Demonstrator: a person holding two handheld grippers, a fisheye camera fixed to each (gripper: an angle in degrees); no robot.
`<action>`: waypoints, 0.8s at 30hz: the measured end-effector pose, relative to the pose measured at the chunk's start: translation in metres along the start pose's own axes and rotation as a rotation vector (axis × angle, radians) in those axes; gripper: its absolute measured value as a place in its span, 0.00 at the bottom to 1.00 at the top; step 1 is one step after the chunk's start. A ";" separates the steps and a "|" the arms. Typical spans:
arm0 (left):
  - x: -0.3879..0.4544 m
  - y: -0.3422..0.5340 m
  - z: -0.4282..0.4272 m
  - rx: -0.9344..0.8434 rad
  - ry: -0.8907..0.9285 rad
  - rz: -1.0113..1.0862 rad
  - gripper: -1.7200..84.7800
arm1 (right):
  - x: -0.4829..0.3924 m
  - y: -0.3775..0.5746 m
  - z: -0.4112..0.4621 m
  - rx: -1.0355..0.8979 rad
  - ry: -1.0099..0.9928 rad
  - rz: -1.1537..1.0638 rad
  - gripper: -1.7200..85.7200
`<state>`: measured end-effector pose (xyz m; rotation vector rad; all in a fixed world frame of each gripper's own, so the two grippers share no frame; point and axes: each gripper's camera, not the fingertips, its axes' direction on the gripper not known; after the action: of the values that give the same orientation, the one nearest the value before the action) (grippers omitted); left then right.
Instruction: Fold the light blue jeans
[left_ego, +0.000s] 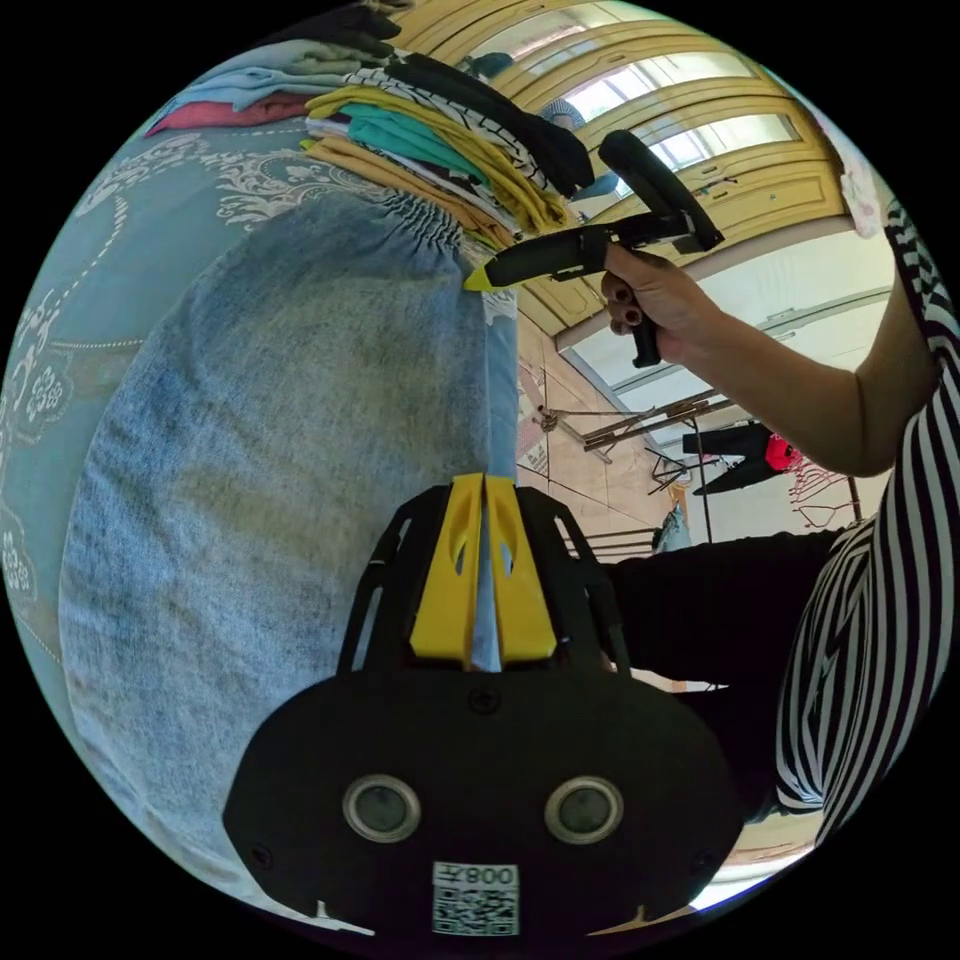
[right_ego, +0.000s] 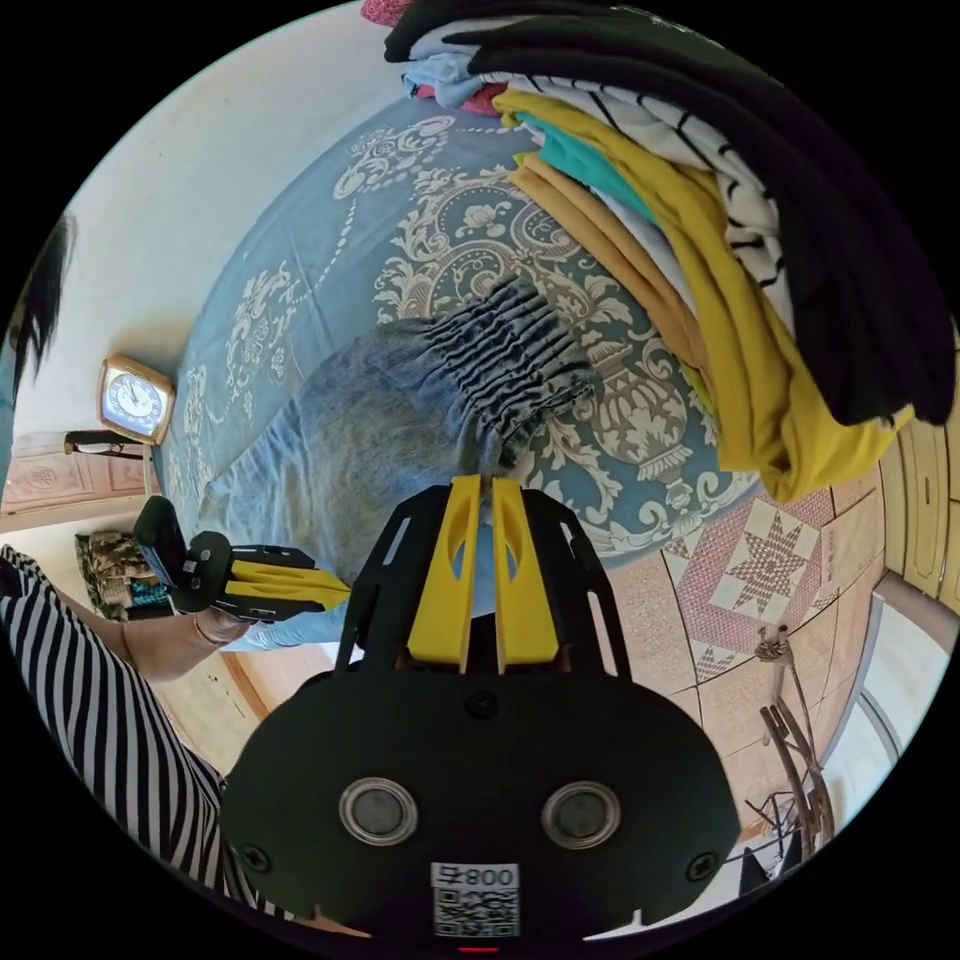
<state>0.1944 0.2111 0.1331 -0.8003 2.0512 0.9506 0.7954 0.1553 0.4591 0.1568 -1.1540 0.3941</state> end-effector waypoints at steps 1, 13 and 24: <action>-0.001 -0.001 0.000 0.006 0.003 0.007 0.03 | -0.001 0.003 -0.005 0.005 0.003 -0.004 0.05; -0.036 -0.031 0.014 0.033 0.056 0.052 0.10 | 0.029 0.049 -0.047 0.040 -0.091 0.097 0.08; -0.105 -0.142 0.005 0.088 -0.018 0.152 0.14 | 0.059 0.045 -0.060 0.134 -0.181 0.127 0.12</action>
<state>0.3620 0.1632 0.1639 -0.5947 2.1459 0.9390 0.8500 0.2287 0.4857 0.2409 -1.3196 0.5791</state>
